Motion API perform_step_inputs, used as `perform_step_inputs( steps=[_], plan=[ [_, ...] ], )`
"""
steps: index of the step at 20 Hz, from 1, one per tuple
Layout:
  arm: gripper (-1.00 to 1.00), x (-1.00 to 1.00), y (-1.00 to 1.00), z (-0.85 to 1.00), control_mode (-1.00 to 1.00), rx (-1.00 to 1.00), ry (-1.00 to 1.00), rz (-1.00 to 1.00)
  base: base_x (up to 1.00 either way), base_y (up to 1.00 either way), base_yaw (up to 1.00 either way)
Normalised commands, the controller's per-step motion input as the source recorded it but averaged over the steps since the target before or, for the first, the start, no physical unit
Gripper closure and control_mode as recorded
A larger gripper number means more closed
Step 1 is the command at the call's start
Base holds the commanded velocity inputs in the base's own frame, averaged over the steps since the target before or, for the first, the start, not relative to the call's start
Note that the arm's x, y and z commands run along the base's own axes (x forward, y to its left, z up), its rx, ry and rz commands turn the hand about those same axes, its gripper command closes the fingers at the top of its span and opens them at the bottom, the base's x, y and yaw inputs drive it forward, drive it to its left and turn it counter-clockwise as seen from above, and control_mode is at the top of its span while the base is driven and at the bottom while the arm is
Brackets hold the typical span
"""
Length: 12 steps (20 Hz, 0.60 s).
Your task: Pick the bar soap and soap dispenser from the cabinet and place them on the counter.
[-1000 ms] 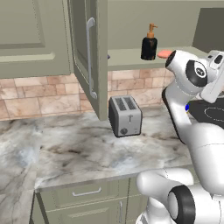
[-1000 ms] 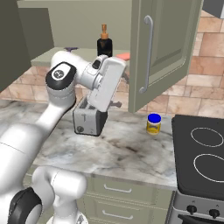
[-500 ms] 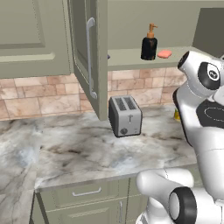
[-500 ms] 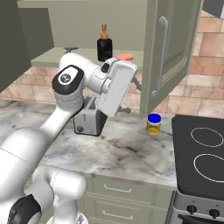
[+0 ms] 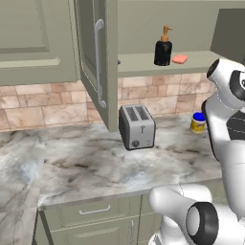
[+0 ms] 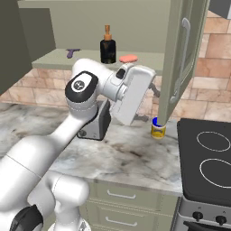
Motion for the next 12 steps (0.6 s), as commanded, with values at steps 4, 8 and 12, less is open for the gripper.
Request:
perform_step_inputs(
  steps=[4,8,12],
  plan=[
    [-1.00,-0.02,-0.10,-0.07,-1.00,-0.01,0.00,-0.06,0.00,0.00,0.00],
    [-1.00,0.01,0.30,-0.05,-1.00,0.00,-0.07,-0.09,0.00,0.00,0.00],
    [-1.00,-0.08,0.58,-0.06,-1.00,0.00,-0.04,-0.09,0.00,0.00,0.00]
  ],
)
